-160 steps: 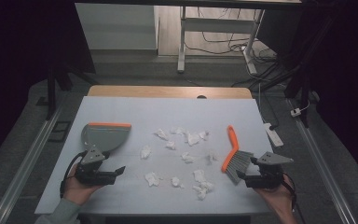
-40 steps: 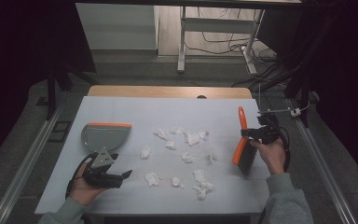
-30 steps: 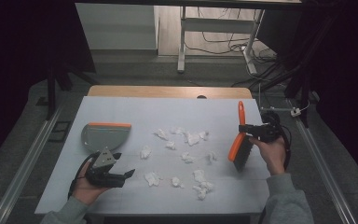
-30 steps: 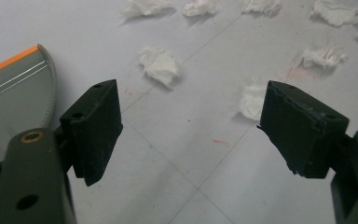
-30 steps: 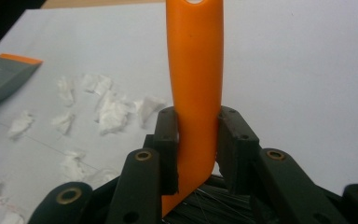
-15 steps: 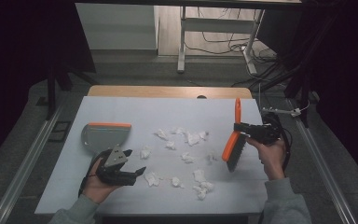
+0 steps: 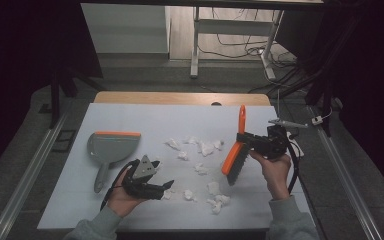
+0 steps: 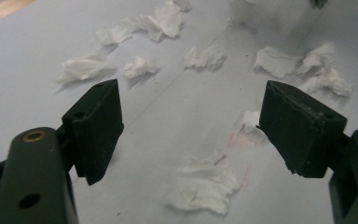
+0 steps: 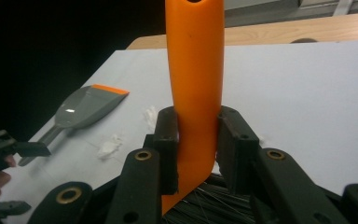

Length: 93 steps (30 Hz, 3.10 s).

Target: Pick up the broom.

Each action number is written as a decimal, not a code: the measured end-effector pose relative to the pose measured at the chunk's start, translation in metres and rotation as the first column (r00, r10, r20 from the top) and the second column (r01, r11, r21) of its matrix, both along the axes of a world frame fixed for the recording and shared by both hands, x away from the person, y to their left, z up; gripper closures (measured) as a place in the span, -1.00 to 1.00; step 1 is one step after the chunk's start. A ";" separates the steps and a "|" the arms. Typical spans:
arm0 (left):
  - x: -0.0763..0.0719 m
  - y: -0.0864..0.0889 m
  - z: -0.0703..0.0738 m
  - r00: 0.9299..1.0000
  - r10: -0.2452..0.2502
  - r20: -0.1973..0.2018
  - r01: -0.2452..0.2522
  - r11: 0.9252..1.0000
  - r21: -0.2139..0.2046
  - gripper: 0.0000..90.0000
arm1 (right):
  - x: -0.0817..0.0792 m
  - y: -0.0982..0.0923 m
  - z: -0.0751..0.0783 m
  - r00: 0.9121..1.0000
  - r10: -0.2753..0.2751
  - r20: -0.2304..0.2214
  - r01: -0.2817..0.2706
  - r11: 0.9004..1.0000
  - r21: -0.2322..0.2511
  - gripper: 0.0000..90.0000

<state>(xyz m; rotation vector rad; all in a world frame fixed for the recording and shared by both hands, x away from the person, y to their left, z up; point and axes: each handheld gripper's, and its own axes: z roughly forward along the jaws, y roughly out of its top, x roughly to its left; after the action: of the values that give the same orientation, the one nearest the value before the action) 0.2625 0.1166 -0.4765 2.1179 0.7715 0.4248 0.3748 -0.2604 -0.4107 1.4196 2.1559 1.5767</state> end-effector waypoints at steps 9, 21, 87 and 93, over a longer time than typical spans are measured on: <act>0.004 -0.025 0.001 0.999 -0.040 -0.004 0.040 0.999 -0.034 -0.50 | -0.006 0.017 -0.003 1.000 -0.006 0.022 0.006 0.999 0.032 0.58; 0.012 -0.053 0.001 0.997 -0.078 -0.018 0.076 0.994 -0.076 -0.48 | -0.018 0.045 -0.001 0.996 -0.029 0.081 0.025 0.998 0.059 0.58; 0.052 -0.005 0.016 0.992 -0.084 -0.095 0.077 0.994 -0.079 0.78 | -0.027 0.050 -0.008 0.960 0.240 0.142 -0.215 0.961 -0.173 -0.21; 0.054 -0.005 0.014 0.984 -0.117 -0.133 0.113 0.993 -0.037 0.78 | -0.024 0.044 -0.012 0.941 0.315 0.121 -0.296 0.943 -0.149 -0.20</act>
<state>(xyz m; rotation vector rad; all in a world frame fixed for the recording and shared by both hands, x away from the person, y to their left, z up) 0.3170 0.1120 -0.4622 2.1675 0.7228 0.2085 0.3504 -0.2165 -0.4232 0.9363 2.4297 1.5410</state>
